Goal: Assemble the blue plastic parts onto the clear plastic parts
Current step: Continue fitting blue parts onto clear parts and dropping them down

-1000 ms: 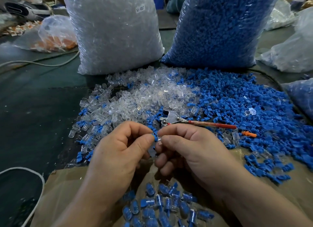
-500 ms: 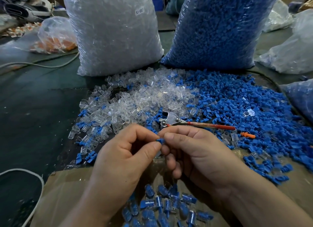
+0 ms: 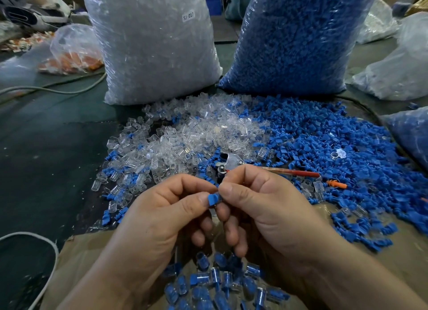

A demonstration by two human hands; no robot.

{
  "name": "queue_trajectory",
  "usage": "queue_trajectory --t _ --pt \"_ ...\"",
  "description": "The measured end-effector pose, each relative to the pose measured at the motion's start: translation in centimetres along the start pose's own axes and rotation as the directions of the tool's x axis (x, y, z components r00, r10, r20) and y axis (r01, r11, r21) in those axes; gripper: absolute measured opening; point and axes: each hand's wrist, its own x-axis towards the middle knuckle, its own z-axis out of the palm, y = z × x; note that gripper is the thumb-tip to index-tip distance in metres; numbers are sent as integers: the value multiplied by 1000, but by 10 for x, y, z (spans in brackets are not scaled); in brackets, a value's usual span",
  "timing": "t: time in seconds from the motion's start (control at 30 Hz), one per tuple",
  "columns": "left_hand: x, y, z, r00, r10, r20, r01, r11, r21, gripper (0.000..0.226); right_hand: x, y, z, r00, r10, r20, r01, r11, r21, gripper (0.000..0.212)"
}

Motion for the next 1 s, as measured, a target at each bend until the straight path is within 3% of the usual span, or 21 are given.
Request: queue_trajectory --t 0.1,0.17,0.2,0.23,0.3,0.33,0.4,0.47,0.67,0.8,0.9,1.0 --pt "-1 1 0 1000 -30 3 30 999 23 26 0 -1 1 1000 -24 -19 22 992 -123 13" --pt "-2 0 -1 999 -39 -19 40 998 54 29 0 -1 -1 994 -68 -80 31 922 -387 12" --pt "-2 1 -2 998 -42 -37 44 997 59 30 -1 0 -4 982 -144 -126 35 783 -622 13" --pt "-2 1 -3 997 -44 -57 48 997 58 31 -2 -1 -10 955 -262 -137 34 559 -828 16" --pt "0 2 -6 993 -57 -103 60 998 30 31 -2 -8 -18 906 -422 -43 -2 98 -995 22" --pt "1 2 -7 990 -61 -126 63 998 12 31 -2 -13 -22 902 -432 -12 -40 -57 -998 37" --pt "2 1 -8 985 -48 -166 48 999 -6 29 -2 -17 -30 923 -378 -66 -167 -243 -955 62" --pt "3 0 -9 981 -20 -192 24 1000 17 29 -3 -19 -36 942 -304 -140 -249 -358 -900 70" --pt "3 0 -8 979 -1 -205 16 997 71 27 1 -21 -40 950 -254 -183 -274 -390 -879 64" --pt "4 -2 -9 970 35 -242 -15 996 85 30 3 -22 -41 935 -328 -136 -262 -378 -888 44" --pt "5 -3 -11 951 87 -296 -57 993 107 31 1 -26 -39 917 -389 -93 -208 -266 -941 46" --pt "5 -3 -12 937 136 -322 -109 989 102 13 -6 -26 -29 911 -412 -14 -63 -105 -992 45"
